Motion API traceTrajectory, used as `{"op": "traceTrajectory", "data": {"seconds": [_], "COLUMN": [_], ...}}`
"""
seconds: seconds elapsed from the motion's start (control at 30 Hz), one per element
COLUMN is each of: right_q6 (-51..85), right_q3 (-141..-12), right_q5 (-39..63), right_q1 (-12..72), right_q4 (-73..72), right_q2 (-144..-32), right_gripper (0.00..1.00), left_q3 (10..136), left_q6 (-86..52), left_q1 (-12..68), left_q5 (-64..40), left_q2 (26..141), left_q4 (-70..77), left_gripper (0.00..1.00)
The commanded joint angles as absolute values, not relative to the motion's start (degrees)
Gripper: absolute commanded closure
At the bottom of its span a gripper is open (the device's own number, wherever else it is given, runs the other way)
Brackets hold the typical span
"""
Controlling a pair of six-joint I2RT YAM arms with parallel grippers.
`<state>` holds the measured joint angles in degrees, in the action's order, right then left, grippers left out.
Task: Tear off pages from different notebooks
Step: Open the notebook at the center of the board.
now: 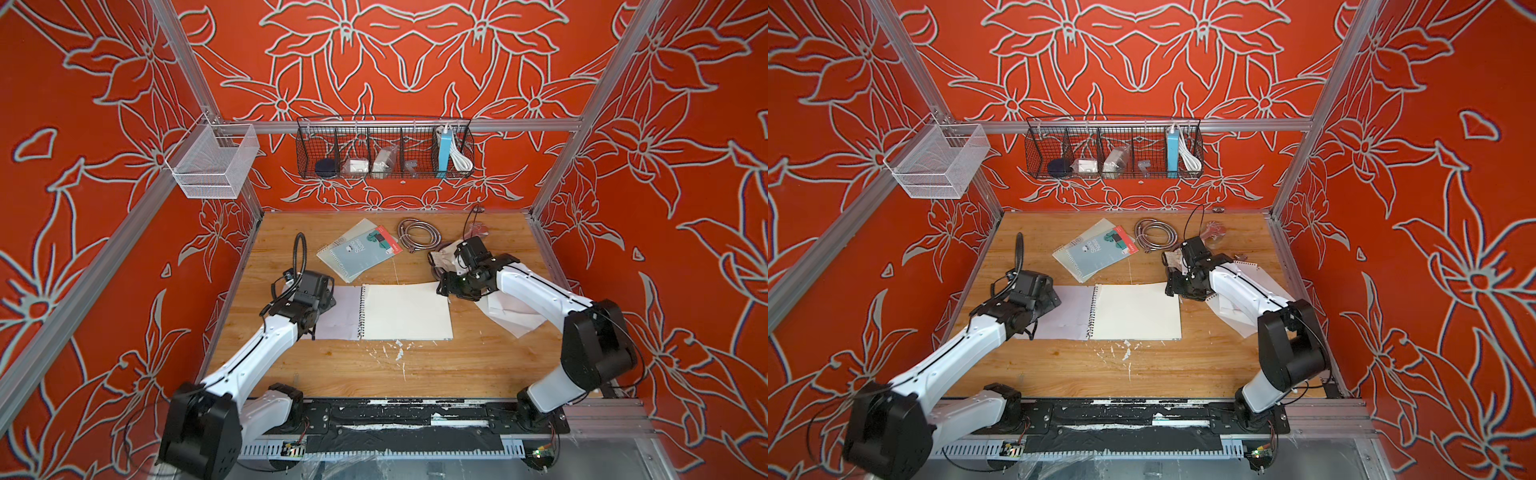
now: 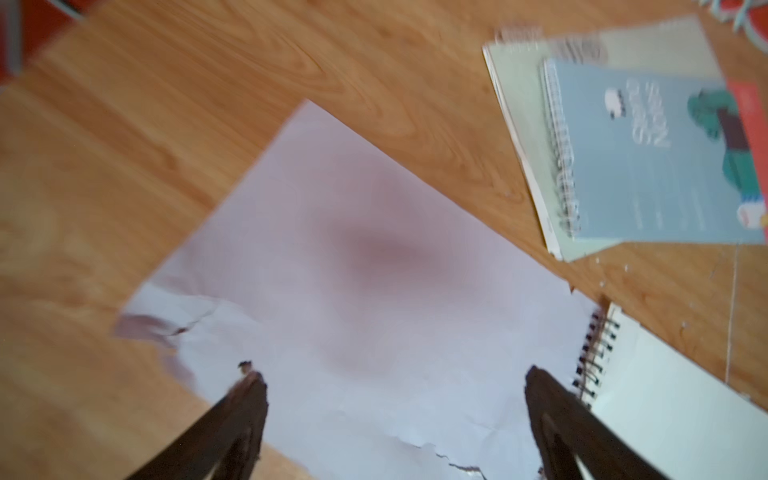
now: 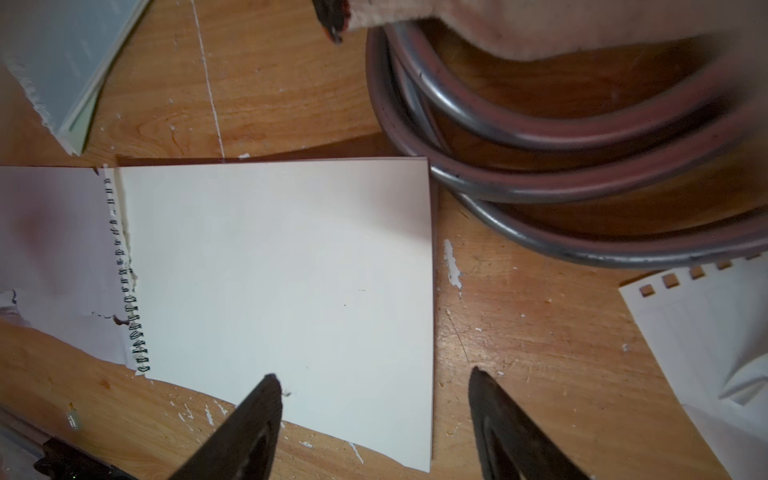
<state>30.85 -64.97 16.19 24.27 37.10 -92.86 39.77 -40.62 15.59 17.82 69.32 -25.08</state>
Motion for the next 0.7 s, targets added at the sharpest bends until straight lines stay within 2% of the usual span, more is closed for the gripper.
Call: {"op": "traceTrajectory", "data": {"seconds": [0.0,0.4,0.67], "right_q6": [29.6,28.1,27.9], "right_q3": [-66.4,-67.7,-68.3], "right_q5": [18.4,20.5,21.8], "right_q1": [24.1,24.1,24.1], "right_q4": [41.0,43.1,43.0], "right_q2": [-95.3,-99.9,-101.7], "right_gripper": [0.27,0.28,0.28], "left_q3": [42.9,47.4,48.7], "left_q6": [-35.8,-33.9,-33.3], "left_q1": [19.2,23.5,23.8], "left_q5": [8.9,1.6,1.0], "left_q2": [75.5,87.5,89.7], "left_q4": [-22.0,-21.9,-22.1], "left_gripper": [0.08,0.08,0.08]}}
